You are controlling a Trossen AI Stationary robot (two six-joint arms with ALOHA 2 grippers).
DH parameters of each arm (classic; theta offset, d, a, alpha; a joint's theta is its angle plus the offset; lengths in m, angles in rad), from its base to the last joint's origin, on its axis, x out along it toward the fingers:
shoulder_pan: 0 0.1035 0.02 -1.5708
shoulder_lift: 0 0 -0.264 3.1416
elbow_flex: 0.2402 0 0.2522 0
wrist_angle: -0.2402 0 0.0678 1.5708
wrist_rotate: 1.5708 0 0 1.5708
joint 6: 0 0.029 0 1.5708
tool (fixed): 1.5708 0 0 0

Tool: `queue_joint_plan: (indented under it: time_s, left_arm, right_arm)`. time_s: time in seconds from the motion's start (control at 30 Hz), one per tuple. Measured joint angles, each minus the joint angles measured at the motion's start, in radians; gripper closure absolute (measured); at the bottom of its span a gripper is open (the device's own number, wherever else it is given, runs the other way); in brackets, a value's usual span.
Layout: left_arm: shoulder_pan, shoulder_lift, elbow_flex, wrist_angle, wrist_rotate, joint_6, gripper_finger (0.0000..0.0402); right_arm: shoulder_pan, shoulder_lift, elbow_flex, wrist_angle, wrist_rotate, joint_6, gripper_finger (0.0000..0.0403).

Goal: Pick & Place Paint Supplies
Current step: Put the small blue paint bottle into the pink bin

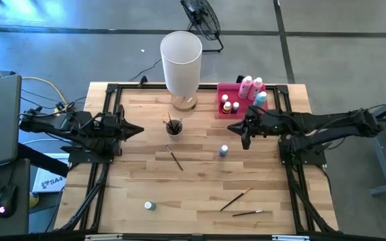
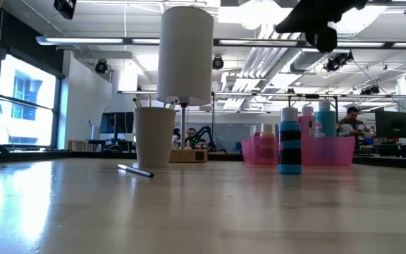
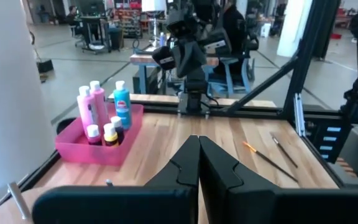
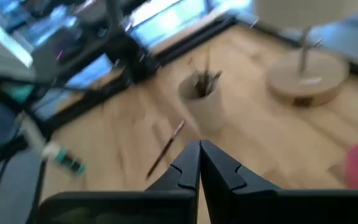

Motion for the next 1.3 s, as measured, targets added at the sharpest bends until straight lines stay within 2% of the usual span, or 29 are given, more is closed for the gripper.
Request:
queue_joint_plan:
  time_s: [0.17, 0.47, 0.7, 0.87, 1.07, 1.3]
  left_arm:
    - [0.0, 0.003, 0.0, -0.004, -0.045, -0.012, 0.0401]
    - [0.0, 0.003, 0.0, -0.034, -0.154, -0.012, 0.0401]
    - [0.0, 0.002, 0.0, -0.034, -0.156, -0.016, 0.0402]
    - [0.0, 0.002, 0.0, -0.034, -0.156, -0.016, 0.0401]
    - [0.0, 0.002, 0.0, -0.035, -0.156, -0.016, 0.0401]
    - [0.0, 0.003, 0.0, -0.057, -0.159, -0.016, 0.0402]
  right_arm:
    - [-0.061, 0.0, 0.0, -0.027, -0.166, -0.061, 0.0399]
    - [-0.103, 0.07, 0.045, -0.045, -0.271, -0.116, 0.0399]
    - [-0.102, 0.201, 0.199, -0.304, -0.301, -0.253, 0.0399]
    - [-0.09, 0.281, 0.26, -0.456, -0.309, -0.316, 0.0399]
    - [-0.059, 0.352, 0.275, -0.462, -0.332, -0.427, 0.0399]
    - [-0.054, 0.377, 0.275, -0.407, -0.32, -0.408, 0.0399]
